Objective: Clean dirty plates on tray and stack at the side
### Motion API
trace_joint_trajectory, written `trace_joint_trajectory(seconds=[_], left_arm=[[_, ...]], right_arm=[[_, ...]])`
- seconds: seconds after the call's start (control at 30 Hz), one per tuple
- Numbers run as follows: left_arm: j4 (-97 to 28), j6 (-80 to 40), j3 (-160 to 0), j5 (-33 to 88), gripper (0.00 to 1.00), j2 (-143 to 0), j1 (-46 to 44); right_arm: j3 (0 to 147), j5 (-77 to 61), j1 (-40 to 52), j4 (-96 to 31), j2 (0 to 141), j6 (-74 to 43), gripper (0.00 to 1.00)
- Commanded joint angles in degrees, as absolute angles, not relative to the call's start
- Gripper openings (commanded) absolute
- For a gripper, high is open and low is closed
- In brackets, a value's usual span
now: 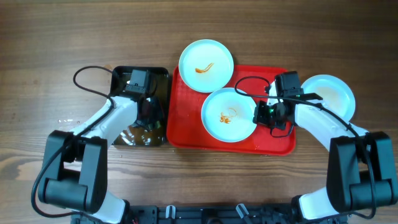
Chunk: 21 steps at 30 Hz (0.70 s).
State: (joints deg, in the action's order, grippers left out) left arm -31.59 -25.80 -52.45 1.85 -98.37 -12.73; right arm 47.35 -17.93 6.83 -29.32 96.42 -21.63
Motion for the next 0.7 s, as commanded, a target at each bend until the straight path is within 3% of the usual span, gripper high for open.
trace_joint_trajectory(seconds=[0.0,0.67], left_arm=[[-31.14,-23.4,-51.77,2.52,0.04,-93.49,-12.73],[-22.61,-15.18,-51.77,2.48,0.04,-87.57,-12.73]], right_arm=[[45.67,-8.58,6.57,-30.04,98.76,-22.46,0.04],[45.67,-8.56,6.57,-30.24,98.74,-22.44,0.04]])
